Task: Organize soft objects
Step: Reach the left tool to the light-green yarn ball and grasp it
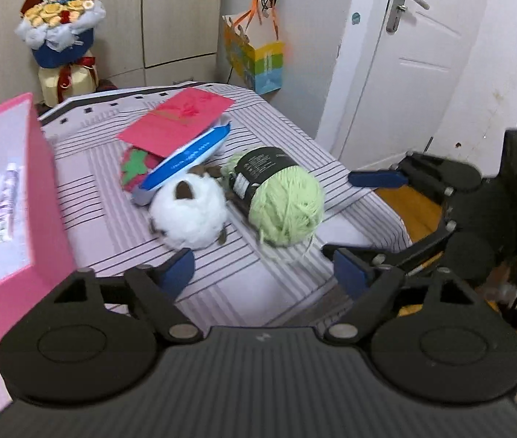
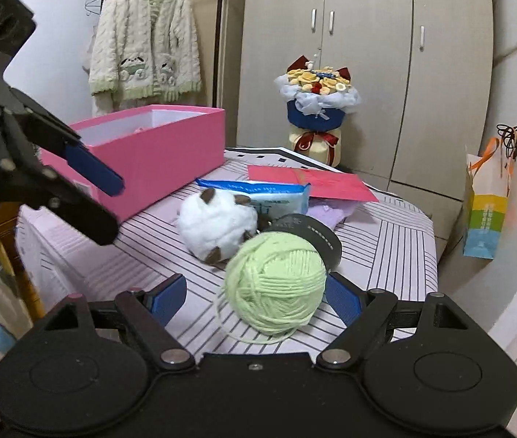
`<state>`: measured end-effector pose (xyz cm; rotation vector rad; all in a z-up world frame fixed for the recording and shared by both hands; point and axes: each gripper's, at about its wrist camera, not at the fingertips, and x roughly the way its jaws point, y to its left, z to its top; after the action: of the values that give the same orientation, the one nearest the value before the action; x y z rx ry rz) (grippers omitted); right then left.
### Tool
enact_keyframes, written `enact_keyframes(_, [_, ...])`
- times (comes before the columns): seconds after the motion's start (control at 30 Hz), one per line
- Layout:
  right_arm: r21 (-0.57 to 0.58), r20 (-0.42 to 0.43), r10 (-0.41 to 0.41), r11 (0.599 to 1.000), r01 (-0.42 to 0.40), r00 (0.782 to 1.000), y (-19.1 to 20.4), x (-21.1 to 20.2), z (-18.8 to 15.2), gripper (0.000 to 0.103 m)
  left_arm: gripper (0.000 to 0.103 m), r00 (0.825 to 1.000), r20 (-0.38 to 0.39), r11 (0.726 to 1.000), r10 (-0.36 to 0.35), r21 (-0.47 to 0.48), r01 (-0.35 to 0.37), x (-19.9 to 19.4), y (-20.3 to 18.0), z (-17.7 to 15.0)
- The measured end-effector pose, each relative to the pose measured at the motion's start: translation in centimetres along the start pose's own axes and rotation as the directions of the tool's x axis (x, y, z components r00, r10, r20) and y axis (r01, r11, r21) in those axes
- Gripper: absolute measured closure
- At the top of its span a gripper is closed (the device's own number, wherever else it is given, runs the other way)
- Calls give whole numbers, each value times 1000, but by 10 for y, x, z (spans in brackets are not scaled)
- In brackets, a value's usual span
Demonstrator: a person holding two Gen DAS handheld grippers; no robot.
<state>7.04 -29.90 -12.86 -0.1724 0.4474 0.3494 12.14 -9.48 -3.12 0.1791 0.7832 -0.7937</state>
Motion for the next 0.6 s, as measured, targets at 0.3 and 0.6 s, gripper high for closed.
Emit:
enact_keyframes(0.3, [50,25,-77,996,75,997,-4,41,-23,17,24,988,8,981,-154,-115,154,58,-5,9])
enact_keyframes(0.6, [120,64,-69,991,61,996,-9,52,-28,17,24,991,111,970,-69,-224,93,82,-7,4])
